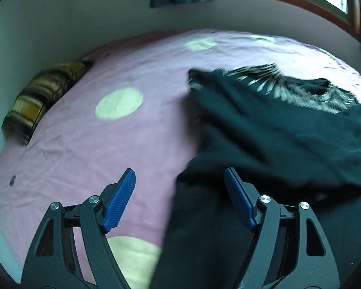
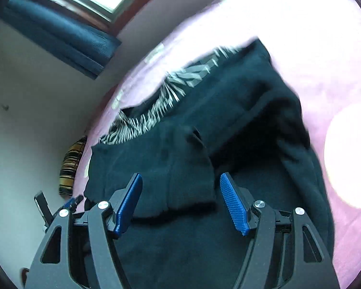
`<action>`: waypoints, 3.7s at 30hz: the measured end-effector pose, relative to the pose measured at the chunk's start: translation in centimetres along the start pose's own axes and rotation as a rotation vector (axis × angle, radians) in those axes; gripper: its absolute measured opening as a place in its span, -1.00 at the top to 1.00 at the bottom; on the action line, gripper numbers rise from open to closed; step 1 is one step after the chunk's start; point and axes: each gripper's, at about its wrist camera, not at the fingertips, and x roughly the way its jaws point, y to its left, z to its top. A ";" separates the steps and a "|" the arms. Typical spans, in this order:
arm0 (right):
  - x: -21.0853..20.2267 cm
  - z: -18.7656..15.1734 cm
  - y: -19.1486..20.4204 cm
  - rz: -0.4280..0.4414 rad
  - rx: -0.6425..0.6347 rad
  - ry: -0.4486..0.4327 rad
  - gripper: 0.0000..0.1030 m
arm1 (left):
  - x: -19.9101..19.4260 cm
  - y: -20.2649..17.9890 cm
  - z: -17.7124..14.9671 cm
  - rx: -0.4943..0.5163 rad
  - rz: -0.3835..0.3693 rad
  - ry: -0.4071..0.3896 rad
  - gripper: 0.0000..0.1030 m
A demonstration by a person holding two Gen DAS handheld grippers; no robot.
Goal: Fold small clothes
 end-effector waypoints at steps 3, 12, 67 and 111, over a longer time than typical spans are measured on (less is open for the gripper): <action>0.1 1.2 1.1 -0.025 -0.060 -0.021 -0.30 | 0.9 0.6 -0.5 -0.007 -0.010 0.013 -0.48; 5.8 2.0 0.7 -0.042 -0.064 0.072 -0.14 | 2.5 0.3 0.4 -0.023 -0.001 0.015 -0.55; 4.5 1.0 -1.6 -0.068 -0.059 0.043 0.84 | 14.7 2.6 10.1 -0.211 -0.303 0.129 0.84; -14.4 -14.0 -10.0 0.141 0.101 0.209 -0.17 | -6.8 10.4 -17.6 -0.312 -0.834 0.227 -0.43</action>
